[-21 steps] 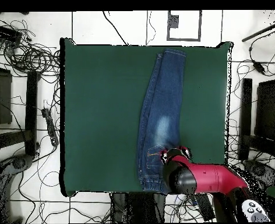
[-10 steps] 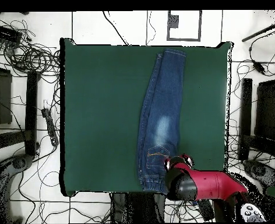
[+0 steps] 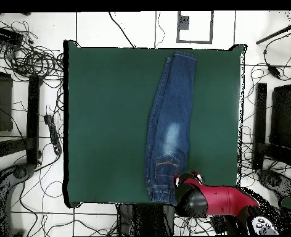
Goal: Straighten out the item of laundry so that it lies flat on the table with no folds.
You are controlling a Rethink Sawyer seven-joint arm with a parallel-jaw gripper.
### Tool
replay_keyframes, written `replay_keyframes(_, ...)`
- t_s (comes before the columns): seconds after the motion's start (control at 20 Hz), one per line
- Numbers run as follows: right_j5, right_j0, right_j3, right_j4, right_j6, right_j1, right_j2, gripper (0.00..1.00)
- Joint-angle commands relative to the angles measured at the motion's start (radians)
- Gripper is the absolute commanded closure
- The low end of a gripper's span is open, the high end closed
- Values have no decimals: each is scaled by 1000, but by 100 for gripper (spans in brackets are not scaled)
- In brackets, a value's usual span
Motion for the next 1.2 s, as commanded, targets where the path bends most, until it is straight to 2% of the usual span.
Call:
replay_keyframes(0.05, -21, 7, 44, -11, 95, 62, 75, 0)
replay_keyframes(0.25, -34, -17, 60, -4, 92, 62, 109, 0)
replay_keyframes(0.7, -65, -21, 66, 1, 105, 75, 120, 0)
replay_keyframes(1.0, -120, 4, 43, -7, 126, 113, 97, 0)
replay_keyframes(1.2, -194, 43, 1, -23, 141, 168, 49, 0)
